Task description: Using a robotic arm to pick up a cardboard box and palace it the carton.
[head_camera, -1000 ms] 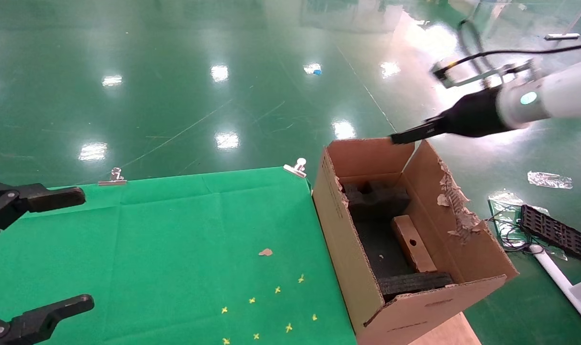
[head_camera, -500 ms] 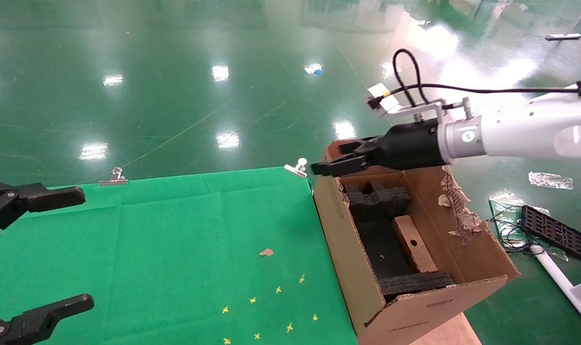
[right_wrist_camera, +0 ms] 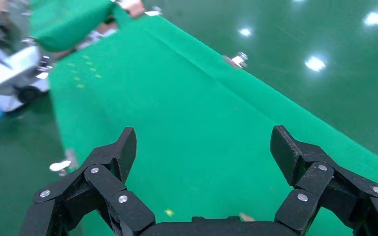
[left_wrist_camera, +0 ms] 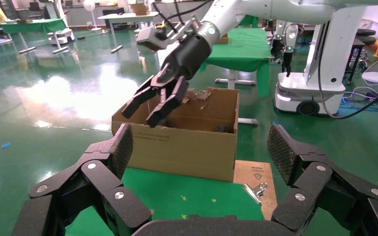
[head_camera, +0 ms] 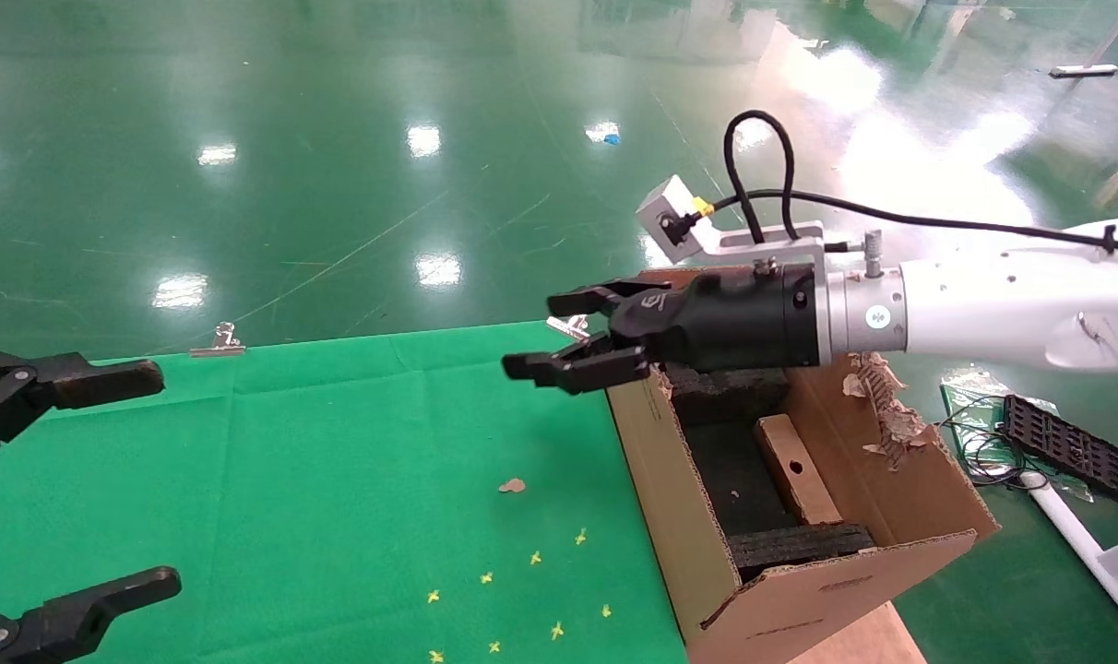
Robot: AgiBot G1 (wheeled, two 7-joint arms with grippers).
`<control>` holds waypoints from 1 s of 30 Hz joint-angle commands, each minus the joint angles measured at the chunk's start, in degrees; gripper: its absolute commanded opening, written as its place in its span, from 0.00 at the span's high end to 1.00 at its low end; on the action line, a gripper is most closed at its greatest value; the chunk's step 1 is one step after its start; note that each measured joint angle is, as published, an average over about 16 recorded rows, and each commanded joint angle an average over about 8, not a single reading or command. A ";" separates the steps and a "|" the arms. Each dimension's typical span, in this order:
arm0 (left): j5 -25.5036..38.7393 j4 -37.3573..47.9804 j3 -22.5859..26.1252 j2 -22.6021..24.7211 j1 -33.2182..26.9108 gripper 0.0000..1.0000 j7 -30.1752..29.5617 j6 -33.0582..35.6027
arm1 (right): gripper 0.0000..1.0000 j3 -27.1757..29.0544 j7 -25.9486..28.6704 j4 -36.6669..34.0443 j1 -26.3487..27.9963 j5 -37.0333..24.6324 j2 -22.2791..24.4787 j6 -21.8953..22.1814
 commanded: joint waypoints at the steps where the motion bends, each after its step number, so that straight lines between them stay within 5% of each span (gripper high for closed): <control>1: 0.00 0.00 0.01 0.00 0.00 0.00 0.00 0.00 | 0.00 2.35 -0.86 2.17 -1.92 0.84 0.40 -0.68; 30: -0.06 0.01 0.07 -0.04 -0.01 0.00 0.04 -0.05 | 0.00 32.32 -11.70 29.81 -26.36 11.56 5.53 -9.43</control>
